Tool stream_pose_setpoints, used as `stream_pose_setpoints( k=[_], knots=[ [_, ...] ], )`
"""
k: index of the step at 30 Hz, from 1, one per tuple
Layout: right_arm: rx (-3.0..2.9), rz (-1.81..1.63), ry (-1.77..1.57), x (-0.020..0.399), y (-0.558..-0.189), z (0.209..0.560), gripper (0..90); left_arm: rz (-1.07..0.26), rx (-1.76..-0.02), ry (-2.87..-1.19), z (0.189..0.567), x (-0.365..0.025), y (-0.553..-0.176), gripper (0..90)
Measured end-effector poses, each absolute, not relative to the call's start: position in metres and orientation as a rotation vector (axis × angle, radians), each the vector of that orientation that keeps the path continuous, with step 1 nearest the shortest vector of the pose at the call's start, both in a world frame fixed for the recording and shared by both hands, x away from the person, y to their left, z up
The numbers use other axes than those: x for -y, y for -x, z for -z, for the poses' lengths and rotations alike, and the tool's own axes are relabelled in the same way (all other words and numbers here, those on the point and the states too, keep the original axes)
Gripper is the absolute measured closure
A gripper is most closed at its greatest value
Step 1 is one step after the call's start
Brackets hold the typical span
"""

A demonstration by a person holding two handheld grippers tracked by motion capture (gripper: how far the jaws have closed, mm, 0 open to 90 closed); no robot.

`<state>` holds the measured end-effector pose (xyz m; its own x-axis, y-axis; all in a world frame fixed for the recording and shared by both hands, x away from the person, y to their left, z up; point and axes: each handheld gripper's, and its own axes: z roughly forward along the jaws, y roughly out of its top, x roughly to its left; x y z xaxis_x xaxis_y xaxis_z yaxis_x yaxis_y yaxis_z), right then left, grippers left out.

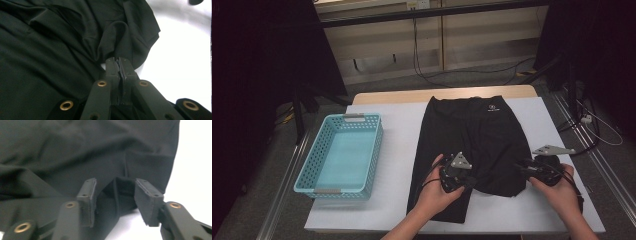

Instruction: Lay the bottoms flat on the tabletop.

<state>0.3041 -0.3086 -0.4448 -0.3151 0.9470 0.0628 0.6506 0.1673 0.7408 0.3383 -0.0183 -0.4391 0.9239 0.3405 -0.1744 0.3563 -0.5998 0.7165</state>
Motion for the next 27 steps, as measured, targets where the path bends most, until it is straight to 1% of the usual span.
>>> stream_pose_setpoints(
  k=[3,6,7,9,11,12,13,15,16,17,20,22,23,24,25,27],
  knots=[
    [-2.023,-1.004,-1.492,0.312,-0.29,0.435,50.4,0.016,-0.488,-2.261,0.437,0.018,-0.337,87.2],
    [-2.052,-1.007,-1.494,0.314,-0.275,0.435,51.2,0.019,-0.49,-2.255,0.437,0.019,-0.336,87.2],
    [-2.085,-0.986,-1.502,0.315,-0.266,0.437,55.3,0.018,-0.484,-2.258,0.438,0.02,-0.335,87.2],
    [-2.092,-0.977,-1.503,0.316,-0.263,0.438,55.7,0.015,-0.48,-2.264,0.437,0.02,-0.335,87.2],
    [-2.121,-0.955,-1.502,0.317,-0.259,0.443,59.9,0.02,-0.482,-2.256,0.438,0.021,-0.334,87.2],
    [-2.125,-0.943,-1.514,0.318,-0.26,0.447,59.8,0.02,-0.479,-2.259,0.438,0.021,-0.334,87.2],
    [-2.132,-0.939,-1.521,0.317,-0.261,0.455,63.8,0.017,-0.472,-2.261,0.437,0.021,-0.334,87.2],
    [-2.126,-0.941,-1.511,0.316,-0.262,0.455,65.0,0.017,-0.462,-2.265,0.437,0.021,-0.333,87.2],
    [-2.13,-0.949,-1.518,0.316,-0.263,0.454,67.2,0.02,-0.459,-2.26,0.437,0.022,-0.333,87.1],
    [-2.136,-0.976,-1.529,0.316,-0.265,0.456,71.3,0.019,-0.452,-2.261,0.436,0.022,-0.332,87.1],
    [-2.128,-0.99,-1.528,0.316,-0.267,0.456,72.8,0.017,-0.451,-2.255,0.436,0.022,-0.331,87.1],
    [-2.141,-1.004,-1.517,0.313,-0.27,0.457,79.6,0.015,-0.443,-2.252,0.435,0.023,-0.33,87.1],
    [-2.141,-1.004,-1.517,0.313,-0.27,0.457,79.6,0.014,-0.442,-2.254,0.435,0.023,-0.33,87.1],
    [-2.145,-0.998,-1.512,0.312,-0.271,0.457,82.8,0.013,-0.441,-2.257,0.435,0.023,-0.33,87.1],
    [-2.155,-0.997,-1.502,0.311,-0.271,0.457,87.8,0.013,-0.441,-2.256,0.435,0.023,-0.33,87.1],
    [-2.169,-1.008,-1.488,0.309,-0.273,0.457,90.0,0.012,-0.438,-2.256,0.435,0.023,-0.33,87.1]
  ],
)
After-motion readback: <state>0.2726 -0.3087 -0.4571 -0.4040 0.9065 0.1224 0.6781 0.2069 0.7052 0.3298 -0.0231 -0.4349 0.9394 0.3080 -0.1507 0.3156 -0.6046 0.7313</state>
